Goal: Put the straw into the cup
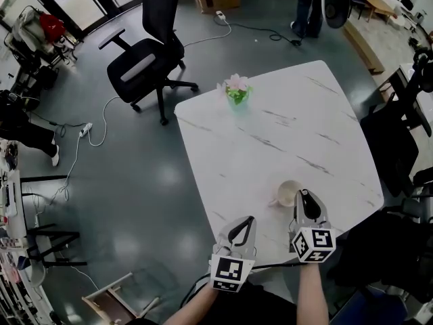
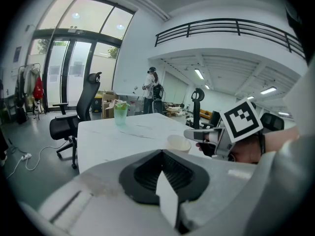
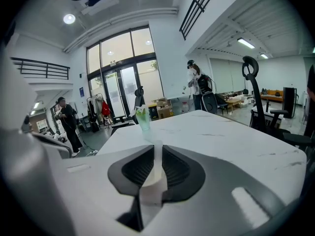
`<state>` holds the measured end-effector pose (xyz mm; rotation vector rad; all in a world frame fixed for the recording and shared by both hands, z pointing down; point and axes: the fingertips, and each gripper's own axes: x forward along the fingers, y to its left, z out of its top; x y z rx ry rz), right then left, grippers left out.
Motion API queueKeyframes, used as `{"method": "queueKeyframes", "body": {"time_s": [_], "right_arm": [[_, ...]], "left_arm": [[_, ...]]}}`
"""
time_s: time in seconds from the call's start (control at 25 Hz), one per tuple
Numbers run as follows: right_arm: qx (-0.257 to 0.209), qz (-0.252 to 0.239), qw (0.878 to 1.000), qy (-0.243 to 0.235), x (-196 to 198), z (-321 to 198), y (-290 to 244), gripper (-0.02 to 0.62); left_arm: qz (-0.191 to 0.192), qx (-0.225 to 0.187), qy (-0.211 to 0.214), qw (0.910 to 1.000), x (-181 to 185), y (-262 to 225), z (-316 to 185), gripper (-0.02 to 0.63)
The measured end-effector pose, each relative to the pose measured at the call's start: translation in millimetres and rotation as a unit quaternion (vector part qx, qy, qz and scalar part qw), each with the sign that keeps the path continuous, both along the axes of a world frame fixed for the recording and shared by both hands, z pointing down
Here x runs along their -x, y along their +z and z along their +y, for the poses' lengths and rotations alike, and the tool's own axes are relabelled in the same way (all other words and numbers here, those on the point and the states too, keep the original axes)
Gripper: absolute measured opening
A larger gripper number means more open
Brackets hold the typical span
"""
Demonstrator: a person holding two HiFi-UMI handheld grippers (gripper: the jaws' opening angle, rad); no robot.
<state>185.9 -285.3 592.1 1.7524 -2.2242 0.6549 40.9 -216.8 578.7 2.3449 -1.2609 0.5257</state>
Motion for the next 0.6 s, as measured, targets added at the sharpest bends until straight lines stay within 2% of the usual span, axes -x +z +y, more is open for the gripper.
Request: {"method": "queueKeyframes", "body": {"time_s": [0.16,0.6], "right_arm": [[0.005,0.001,1.000,0.004,-1.7,1.7,-0.4,0.103],[-0.029,-0.001,0.999,0.042,-19.6,13.6,-36.1,0.129]], "left_arm": [[0.002,-0.007,0.004,1.0000,-0.8,-5.3,-2.0,0.002],[0.014,-0.040,0.020,0.9989,-9.0,-30.2,-6.2,0.002]]}}
